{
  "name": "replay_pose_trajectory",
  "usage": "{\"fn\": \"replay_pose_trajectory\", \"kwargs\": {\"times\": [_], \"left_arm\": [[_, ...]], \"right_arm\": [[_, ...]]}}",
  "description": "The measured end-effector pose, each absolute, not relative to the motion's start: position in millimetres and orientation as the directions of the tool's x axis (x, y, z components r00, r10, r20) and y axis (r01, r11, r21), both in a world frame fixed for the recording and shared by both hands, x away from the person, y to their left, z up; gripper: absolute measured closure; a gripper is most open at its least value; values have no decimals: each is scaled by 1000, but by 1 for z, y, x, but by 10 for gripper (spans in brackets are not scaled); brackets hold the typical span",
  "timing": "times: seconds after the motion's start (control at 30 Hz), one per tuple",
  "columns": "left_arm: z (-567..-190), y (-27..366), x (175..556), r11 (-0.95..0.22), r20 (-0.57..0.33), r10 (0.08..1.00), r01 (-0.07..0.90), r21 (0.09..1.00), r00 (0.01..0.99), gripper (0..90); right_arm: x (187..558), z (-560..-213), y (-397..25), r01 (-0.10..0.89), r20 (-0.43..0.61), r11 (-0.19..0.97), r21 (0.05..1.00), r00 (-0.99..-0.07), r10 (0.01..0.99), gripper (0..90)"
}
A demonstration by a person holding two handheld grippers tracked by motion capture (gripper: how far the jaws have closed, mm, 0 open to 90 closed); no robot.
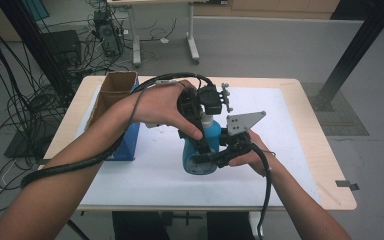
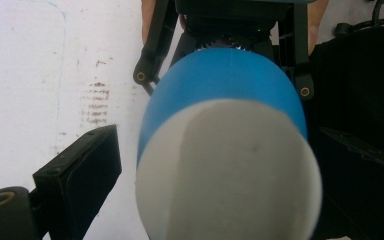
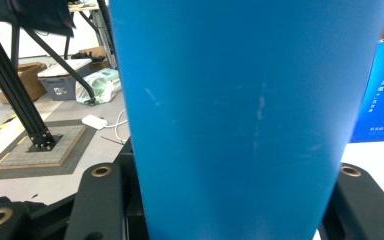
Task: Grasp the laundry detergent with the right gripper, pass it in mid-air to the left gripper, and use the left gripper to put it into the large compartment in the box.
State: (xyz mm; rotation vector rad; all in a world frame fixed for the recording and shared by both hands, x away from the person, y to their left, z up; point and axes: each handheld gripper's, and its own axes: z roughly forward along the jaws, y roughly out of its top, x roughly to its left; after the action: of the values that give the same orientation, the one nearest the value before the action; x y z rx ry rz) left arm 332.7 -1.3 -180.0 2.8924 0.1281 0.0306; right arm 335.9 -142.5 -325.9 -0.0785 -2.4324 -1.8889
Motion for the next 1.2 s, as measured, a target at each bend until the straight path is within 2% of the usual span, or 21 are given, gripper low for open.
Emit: {"fn": "replay_pose_trajectory", "kwargs": {"times": [1.2], "left_arm": [[-182, 2, 333, -965, 10, 104, 99, 242, 994, 70]], "right_arm": [[335, -328, -142, 78, 80, 265, 961, -997, 4, 440]]}}
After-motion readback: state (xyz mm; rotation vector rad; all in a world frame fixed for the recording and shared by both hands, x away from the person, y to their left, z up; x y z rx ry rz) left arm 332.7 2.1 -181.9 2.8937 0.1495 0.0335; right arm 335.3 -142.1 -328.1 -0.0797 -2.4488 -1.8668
